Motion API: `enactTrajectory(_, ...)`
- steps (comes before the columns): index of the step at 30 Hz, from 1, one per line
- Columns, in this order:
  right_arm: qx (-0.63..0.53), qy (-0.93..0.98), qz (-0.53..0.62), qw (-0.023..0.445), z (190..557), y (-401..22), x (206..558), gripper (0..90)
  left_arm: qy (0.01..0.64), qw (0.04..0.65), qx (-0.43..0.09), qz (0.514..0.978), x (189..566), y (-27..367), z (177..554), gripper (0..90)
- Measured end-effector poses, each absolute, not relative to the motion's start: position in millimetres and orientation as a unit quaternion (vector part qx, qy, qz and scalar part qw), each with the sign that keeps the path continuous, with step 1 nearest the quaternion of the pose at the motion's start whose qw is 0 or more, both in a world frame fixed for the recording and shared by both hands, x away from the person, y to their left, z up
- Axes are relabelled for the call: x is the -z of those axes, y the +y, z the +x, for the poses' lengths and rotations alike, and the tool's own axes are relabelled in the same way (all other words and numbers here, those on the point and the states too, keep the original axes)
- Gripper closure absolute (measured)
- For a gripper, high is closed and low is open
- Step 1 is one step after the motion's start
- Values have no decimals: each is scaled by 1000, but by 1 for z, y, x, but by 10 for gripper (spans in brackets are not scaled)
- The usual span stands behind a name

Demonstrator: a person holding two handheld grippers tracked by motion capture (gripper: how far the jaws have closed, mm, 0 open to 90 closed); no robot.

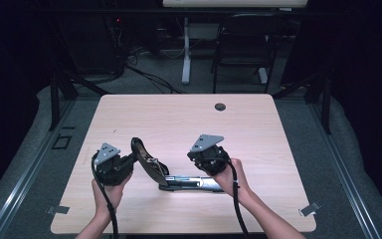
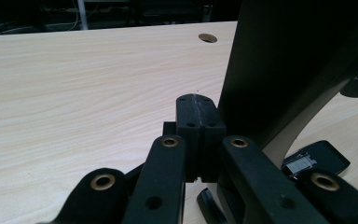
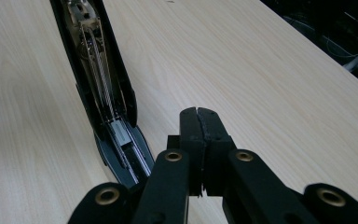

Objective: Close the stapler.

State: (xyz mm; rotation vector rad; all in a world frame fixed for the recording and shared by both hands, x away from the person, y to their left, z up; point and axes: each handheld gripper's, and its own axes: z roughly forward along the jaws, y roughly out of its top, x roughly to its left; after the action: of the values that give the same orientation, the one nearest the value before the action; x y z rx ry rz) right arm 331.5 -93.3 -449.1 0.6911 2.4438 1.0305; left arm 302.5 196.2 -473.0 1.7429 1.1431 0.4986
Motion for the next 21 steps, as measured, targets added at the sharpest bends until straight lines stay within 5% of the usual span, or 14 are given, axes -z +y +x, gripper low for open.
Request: enactTrajectory(21,-398,871,215,191,328,-53,436,891,451,479,-193,728,476,178,307,899)
